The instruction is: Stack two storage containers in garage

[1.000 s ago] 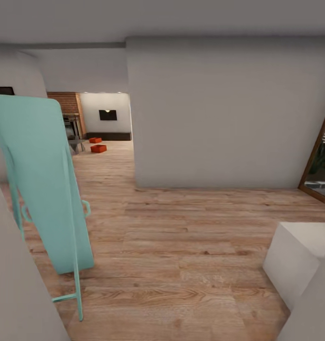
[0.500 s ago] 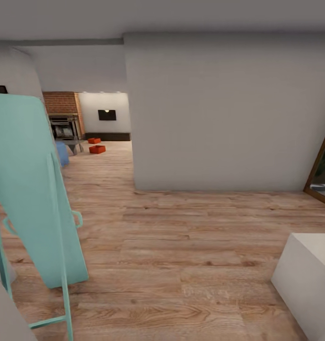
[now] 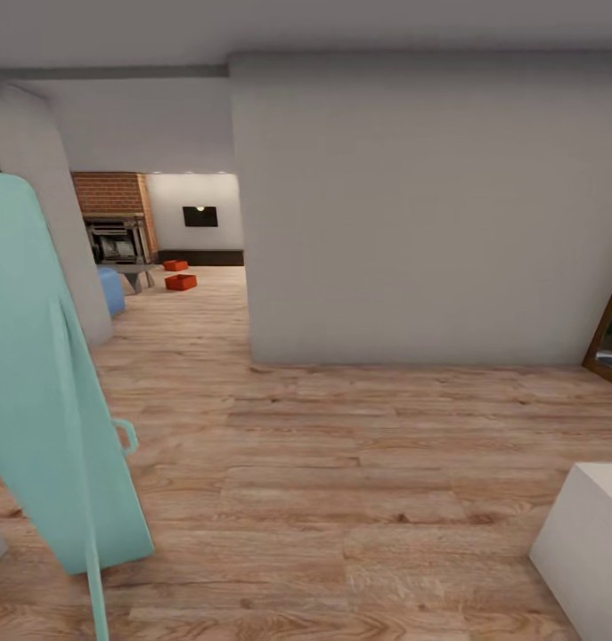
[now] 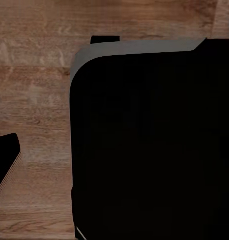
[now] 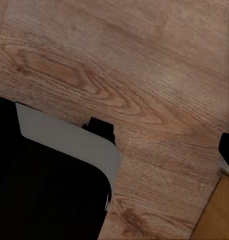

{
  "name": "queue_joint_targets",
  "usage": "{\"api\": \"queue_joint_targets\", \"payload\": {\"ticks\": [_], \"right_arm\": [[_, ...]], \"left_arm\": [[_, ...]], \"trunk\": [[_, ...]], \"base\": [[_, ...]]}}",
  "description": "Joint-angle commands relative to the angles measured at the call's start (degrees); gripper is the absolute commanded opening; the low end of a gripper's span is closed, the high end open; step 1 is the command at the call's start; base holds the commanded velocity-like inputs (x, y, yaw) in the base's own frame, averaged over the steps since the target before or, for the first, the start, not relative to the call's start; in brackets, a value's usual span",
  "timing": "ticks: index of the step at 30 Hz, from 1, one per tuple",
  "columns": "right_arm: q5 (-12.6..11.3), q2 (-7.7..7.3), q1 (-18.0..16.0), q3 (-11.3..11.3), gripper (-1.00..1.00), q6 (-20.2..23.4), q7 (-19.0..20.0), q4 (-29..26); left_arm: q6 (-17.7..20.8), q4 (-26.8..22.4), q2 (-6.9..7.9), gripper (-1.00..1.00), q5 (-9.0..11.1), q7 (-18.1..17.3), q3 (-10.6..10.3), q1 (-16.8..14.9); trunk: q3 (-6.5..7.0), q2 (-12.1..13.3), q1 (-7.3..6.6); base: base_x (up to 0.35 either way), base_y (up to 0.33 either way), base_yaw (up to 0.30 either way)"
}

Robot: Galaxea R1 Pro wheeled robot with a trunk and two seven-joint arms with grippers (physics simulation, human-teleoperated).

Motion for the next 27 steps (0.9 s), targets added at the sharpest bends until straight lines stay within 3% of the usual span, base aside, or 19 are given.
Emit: {"api": "queue_joint_targets", "payload": {"ticks": [1,27], "right_arm": [[-0.59,0.03,-0.06,0.5,1.0,-0.36,-0.02,0.18],[-0.68,0.03,-0.06,0.5,1.0,-0.36,0.01,0.18]], "left_arm": [[0.02,-0.08,-0.01,1.0,0.04,0.12,0.0,0.01],[0.02,-0.07,-0.02,1.0,0.04,0.12,0.01,0.01]], "trunk": [[-0.05,-0.02,0.03],[-0.05,-0.02,0.03]], "base": [[0.323,0.0,0.0],[0.323,0.0,0.0]]}}
